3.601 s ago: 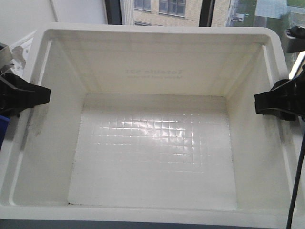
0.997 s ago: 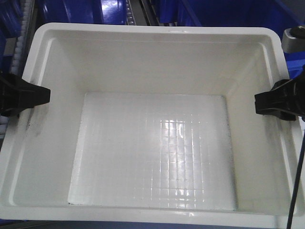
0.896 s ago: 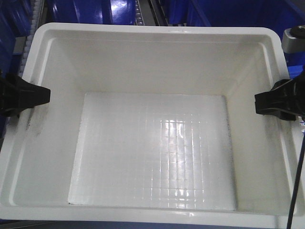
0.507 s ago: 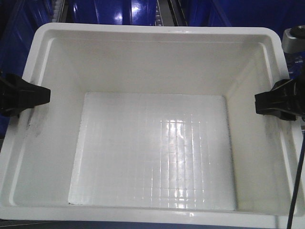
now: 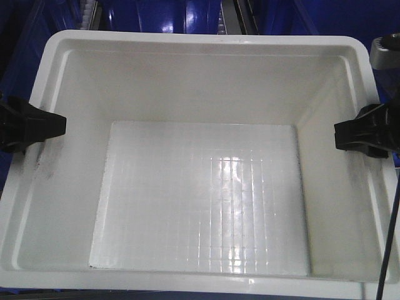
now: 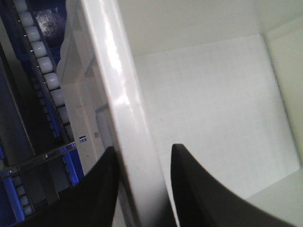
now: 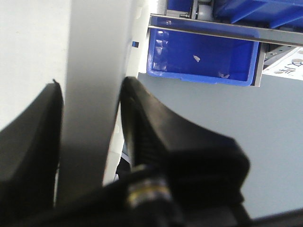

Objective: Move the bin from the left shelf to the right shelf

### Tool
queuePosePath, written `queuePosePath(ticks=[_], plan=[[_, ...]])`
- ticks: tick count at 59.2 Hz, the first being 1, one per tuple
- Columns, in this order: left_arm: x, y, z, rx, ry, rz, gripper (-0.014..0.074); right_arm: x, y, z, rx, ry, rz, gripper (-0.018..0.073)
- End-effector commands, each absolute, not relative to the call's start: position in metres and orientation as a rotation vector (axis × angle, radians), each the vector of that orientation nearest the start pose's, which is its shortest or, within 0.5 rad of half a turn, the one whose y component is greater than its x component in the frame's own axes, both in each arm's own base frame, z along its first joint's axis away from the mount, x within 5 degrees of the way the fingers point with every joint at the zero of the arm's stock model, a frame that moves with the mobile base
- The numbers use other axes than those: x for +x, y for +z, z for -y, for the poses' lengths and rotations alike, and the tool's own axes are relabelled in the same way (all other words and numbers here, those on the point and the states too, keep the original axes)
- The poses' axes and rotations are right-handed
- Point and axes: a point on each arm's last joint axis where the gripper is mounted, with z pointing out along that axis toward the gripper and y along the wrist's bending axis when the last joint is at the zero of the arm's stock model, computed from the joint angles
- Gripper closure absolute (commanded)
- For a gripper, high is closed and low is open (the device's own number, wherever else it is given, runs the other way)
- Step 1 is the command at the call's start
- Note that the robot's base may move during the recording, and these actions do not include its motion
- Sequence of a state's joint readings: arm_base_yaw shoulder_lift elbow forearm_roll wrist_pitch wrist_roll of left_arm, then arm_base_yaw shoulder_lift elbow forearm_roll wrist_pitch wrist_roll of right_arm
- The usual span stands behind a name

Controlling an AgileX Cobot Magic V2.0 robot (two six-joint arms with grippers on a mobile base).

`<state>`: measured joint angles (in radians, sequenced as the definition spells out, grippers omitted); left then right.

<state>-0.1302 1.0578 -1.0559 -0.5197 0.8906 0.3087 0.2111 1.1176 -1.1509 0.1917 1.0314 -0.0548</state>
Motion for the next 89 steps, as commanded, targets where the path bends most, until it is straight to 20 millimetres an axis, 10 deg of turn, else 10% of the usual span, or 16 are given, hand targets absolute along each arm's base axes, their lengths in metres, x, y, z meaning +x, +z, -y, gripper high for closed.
queuePosePath(ticks=[1,89], plan=[[0.1934,0.4024,0.0683,0.303,-0.637,-2.122,0.0601,0.2034,0.4039,-0.0654,-0.27,0.406,-2.267,0.0564],[0.1934,0.4024,0.0683,0.303,-0.637,-2.122,0.0601,0.2035,0.4039,-0.0654,-0.27,0.406,-2.266,0.0564]])
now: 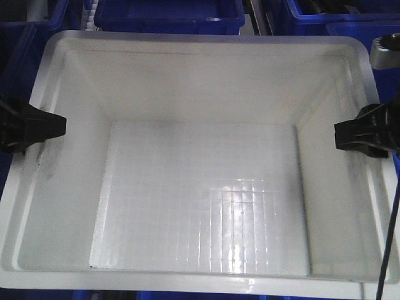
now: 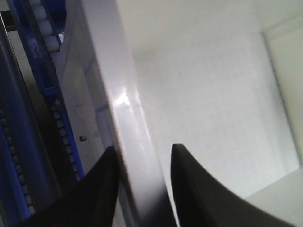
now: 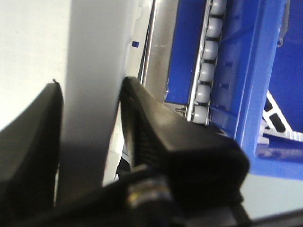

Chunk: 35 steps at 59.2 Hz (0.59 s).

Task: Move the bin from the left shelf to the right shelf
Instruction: 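Hold the white tote level above the roller shelf with both grippers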

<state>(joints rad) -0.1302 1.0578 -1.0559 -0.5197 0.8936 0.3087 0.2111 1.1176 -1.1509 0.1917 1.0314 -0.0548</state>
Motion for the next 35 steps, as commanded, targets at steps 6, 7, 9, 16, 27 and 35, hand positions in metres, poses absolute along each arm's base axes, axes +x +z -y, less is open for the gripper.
queuePosePath(ticks=[6,7,9,16,27,35], plan=[[0.1934,0.4024,0.0683,0.303,-0.637,-2.122,0.0601,0.2035,0.4039,-0.0654,-0.27,0.406,-2.266,0.0564],[0.1934,0.4024,0.0683,0.303,-0.637,-2.122,0.0601,0.2035,0.4039,-0.0654,-0.27,0.406,-2.266,0.0564],[0.1934,0.4024,0.0683,0.303,-0.637,-2.122,0.0601,0.2035,0.4039,-0.0654,-0.27,0.406,-2.266,0.0564],[0.1934,0.4024,0.0683,0.303,-0.637,-2.122,0.0601,0.2035,0.4039,-0.0654,-0.27,0.406,-2.266,0.0564],[0.1934,0.4024,0.0683,0.303,-0.637,-2.122,0.0601,0.2035,0.4039,-0.0654,-0.27,0.406,-2.266,0.0564],[0.1934,0.4024,0.0683,0.303,-0.637,-2.122,0.0601,0.2035,0.4039,-0.0654,-0.27,0.406,-2.266,0.0564]])
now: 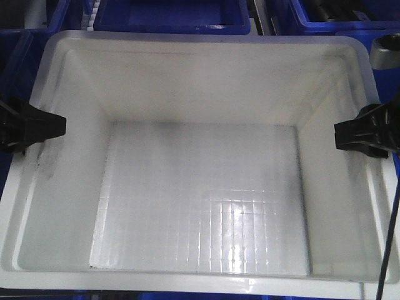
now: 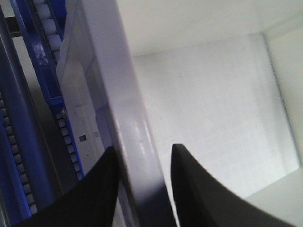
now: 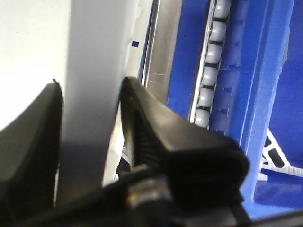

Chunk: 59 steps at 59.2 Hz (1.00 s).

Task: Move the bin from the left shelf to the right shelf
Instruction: 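Hold the white tote level above the roller shelf with both grippers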

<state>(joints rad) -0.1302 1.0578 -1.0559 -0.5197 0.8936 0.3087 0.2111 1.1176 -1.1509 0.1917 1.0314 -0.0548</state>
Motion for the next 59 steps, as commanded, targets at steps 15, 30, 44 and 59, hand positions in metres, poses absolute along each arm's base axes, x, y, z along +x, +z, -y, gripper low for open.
queuePosePath(ticks=[15,30,44,59], plan=[[0.1934,0.4024,0.0683,0.303,-0.637,-2.122,0.0601,0.2035,0.4039,-0.0654,-0.27,0.406,-2.266,0.0564],[0.1934,0.4024,0.0683,0.303,-0.637,-2.122,0.0601,0.2034,0.4039,-0.0654,-0.27,0.406,-2.267,0.0564],[0.1934,0.4024,0.0683,0.303,-0.637,-2.122,0.0601,0.2034,0.4039,-0.0654,-0.27,0.406,-2.267,0.0564],[0.1934,0.4024,0.0683,0.303,-0.637,-2.122,0.0601,0.2037,0.4041,-0.0654,-0.27,0.405,-2.263,0.0564]])
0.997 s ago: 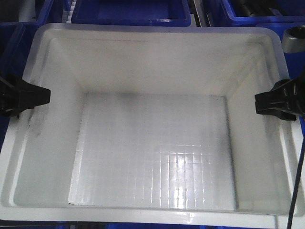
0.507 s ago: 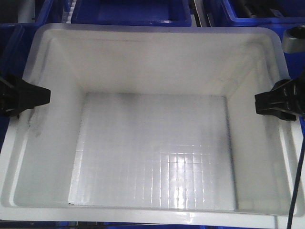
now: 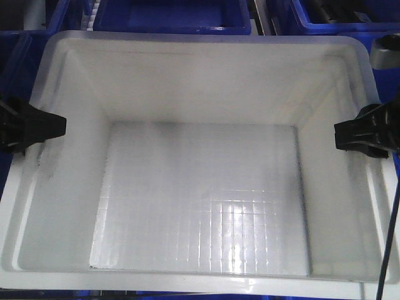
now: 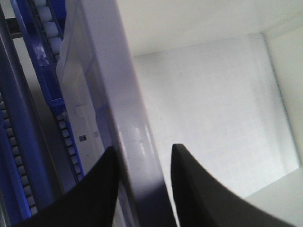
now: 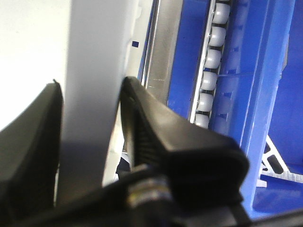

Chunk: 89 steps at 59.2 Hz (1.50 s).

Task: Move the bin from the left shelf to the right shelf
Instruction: 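Hold the white tote level above the roller shelf with both grippers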

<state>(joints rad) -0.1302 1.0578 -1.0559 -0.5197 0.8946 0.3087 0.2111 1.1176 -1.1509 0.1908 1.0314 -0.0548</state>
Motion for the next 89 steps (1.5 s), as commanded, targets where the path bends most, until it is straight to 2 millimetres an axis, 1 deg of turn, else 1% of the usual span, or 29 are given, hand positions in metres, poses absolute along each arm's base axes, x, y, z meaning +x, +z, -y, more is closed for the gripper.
queuePosePath(ticks=[1,89], plan=[[0.1934,0.4024,0.0683,0.303,-0.637,-2.122,0.0601,0.2037,0.4041,-0.0654,-0.27,0.405,-2.263,0.0564],[0.1934,0.4024,0.0683,0.303,-0.637,-2.122,0.0601,0.2037,0.4043,-0.0655,-0.269,0.408,-2.262,0.0564]])
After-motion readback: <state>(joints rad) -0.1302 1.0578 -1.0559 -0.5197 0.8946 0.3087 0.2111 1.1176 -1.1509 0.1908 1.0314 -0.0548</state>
